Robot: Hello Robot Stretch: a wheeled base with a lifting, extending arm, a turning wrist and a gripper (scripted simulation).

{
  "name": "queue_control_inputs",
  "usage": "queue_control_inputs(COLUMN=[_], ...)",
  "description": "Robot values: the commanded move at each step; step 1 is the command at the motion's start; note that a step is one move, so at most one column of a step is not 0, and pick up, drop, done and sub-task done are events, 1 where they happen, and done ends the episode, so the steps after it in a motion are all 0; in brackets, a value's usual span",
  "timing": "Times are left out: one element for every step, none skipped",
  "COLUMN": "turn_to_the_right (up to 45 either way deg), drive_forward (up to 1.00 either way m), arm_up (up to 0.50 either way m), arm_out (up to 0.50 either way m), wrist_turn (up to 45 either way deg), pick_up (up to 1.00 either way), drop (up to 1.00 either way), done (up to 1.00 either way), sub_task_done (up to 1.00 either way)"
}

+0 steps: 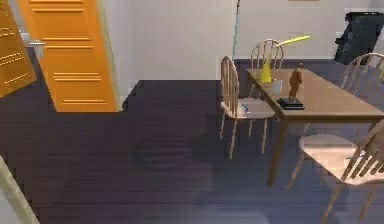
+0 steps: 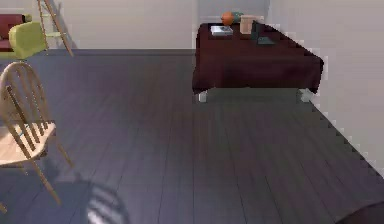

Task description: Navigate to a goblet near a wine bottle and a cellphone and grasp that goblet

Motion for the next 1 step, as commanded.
queue_control_inputs(turn_to_the_right=[-18.0], drive_forward=[0.0], arm_up=[0.0], arm_out=[0.0], wrist_turn=[0.0], pick_up=[0.0], drop=[0.0], done=[0.0], sub_task_done=[0.0])
